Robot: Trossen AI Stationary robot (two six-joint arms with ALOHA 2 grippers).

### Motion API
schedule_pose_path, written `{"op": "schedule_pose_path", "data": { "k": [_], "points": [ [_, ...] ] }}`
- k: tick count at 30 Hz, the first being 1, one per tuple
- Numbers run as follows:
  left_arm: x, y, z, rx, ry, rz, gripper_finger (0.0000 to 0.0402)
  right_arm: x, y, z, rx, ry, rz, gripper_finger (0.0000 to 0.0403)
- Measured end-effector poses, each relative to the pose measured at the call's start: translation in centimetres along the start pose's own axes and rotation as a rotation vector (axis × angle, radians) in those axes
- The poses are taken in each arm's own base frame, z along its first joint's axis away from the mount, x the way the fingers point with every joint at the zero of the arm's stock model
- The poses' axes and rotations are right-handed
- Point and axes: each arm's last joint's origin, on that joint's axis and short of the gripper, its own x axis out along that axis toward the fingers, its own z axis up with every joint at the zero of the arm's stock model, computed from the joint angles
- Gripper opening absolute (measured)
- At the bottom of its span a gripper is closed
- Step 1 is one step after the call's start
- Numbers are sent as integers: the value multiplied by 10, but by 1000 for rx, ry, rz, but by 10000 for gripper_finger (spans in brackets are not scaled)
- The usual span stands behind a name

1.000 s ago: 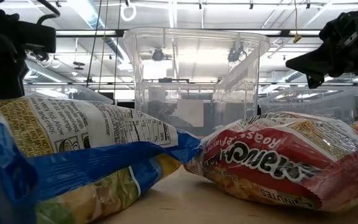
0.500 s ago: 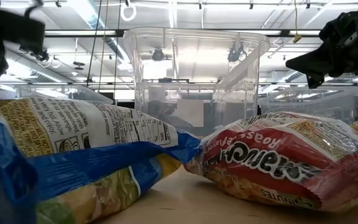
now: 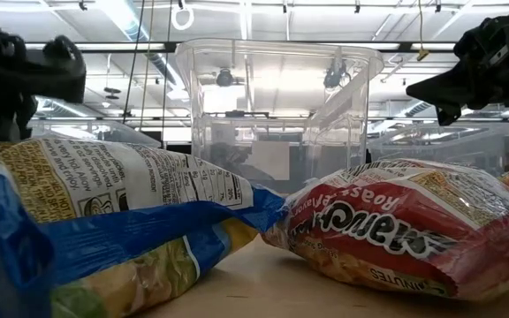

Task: Sort Maruchan noodles
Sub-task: Put the orange noodle pack into the middle transparent bin

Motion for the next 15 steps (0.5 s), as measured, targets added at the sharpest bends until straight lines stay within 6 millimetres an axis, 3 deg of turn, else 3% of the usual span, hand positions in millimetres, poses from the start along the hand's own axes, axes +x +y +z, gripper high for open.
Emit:
{"op": "schedule_pose_path", "data": {
  "k": [15],
  "points": [
    [28, -5, 10, 6, 142, 124, 172, 0, 0, 0, 0, 0, 0, 18]
  ]
}}
